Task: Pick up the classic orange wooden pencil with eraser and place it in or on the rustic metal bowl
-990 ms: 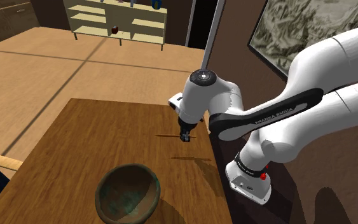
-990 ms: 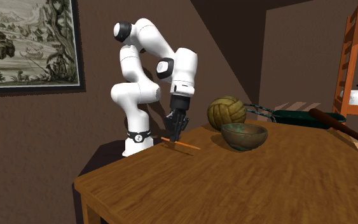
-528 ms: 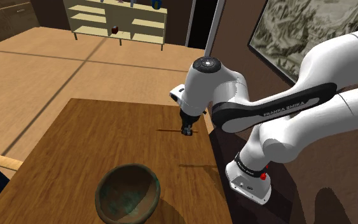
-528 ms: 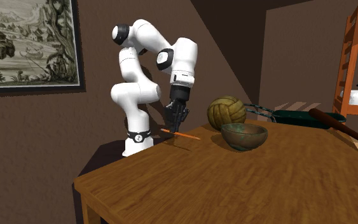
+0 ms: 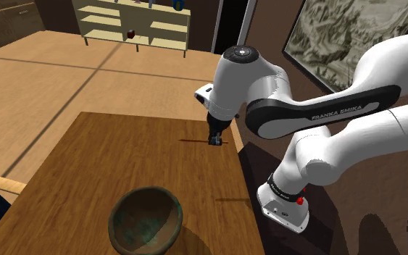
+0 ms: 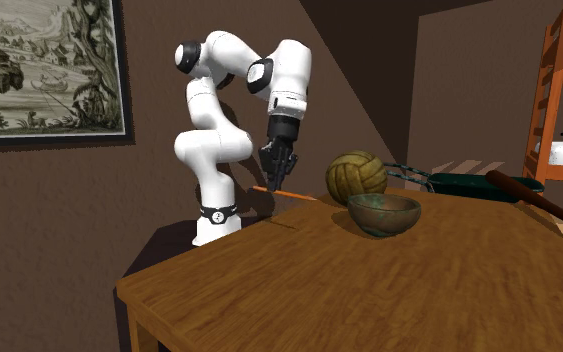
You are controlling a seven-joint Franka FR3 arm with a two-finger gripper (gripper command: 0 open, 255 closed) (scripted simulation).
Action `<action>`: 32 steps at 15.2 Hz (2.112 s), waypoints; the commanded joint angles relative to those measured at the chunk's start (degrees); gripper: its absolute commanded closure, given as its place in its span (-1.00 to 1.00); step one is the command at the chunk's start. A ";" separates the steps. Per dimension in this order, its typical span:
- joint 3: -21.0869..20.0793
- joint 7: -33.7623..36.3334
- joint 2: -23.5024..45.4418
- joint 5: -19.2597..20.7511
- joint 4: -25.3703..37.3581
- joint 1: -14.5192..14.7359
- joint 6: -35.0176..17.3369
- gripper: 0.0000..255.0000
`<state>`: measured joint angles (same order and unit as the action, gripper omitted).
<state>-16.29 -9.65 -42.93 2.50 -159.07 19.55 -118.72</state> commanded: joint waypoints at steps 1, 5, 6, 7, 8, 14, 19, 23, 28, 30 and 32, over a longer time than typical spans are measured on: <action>0.41 -0.51 -0.74 0.08 1.10 -0.03 1.82 1.00; 0.87 -1.12 -1.63 0.15 3.31 -0.04 4.85 1.00; -0.47 0.34 -0.50 -0.55 4.37 0.50 5.00 1.00; -1.80 1.78 0.68 -1.19 5.50 0.97 5.13 1.00; -3.13 3.21 1.91 -1.78 6.69 1.37 5.26 1.00; -10.96 11.79 10.28 -3.73 15.04 2.45 6.12 1.00; -17.54 19.31 18.47 -3.03 23.49 1.92 7.27 1.00; -22.96 25.99 26.12 -0.50 31.24 1.02 8.76 1.00; -28.71 34.50 36.32 5.02 40.08 0.61 10.64 1.00; -28.84 35.10 36.92 5.49 39.01 0.65 9.21 1.00; -29.02 35.73 37.58 6.03 37.98 0.64 7.78 1.00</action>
<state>-45.24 25.82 -5.65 8.29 -120.73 20.21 -110.38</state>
